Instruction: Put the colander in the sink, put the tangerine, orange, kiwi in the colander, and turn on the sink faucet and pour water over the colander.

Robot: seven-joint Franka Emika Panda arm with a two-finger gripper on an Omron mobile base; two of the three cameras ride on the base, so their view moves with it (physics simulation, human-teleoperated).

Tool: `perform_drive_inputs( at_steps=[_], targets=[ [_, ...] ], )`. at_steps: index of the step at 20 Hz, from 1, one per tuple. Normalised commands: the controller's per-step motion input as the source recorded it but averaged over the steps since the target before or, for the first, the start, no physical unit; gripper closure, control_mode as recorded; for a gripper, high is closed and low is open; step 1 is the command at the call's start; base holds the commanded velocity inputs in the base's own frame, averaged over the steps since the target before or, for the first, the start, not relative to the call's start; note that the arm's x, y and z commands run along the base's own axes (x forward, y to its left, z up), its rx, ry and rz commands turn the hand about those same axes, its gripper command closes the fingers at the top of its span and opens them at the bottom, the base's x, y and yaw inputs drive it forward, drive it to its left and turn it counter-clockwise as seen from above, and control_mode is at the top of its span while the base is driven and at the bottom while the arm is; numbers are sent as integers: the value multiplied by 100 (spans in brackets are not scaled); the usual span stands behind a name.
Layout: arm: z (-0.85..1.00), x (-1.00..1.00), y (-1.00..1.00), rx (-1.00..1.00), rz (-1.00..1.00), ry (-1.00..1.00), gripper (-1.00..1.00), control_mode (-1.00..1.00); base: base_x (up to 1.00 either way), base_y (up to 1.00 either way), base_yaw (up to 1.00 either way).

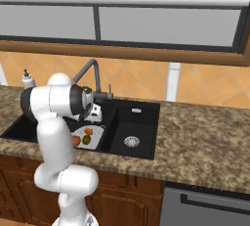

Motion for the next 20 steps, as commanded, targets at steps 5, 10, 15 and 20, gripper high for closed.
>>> perform_drive_inputs(
  at_steps=[5,10,15,20],
  targets=[
    [97,-71,-81,11,0,-3,-100,-100,0,0,0],
    [99,-37,-82,14,0,-4,-100,-100,0,0,0],
    [89,2,-44,13,0,-14,-100,-100,0,0,0],
    [42,37,-12,14,0,-7,-100,-100,0,0,0]
  ],
)
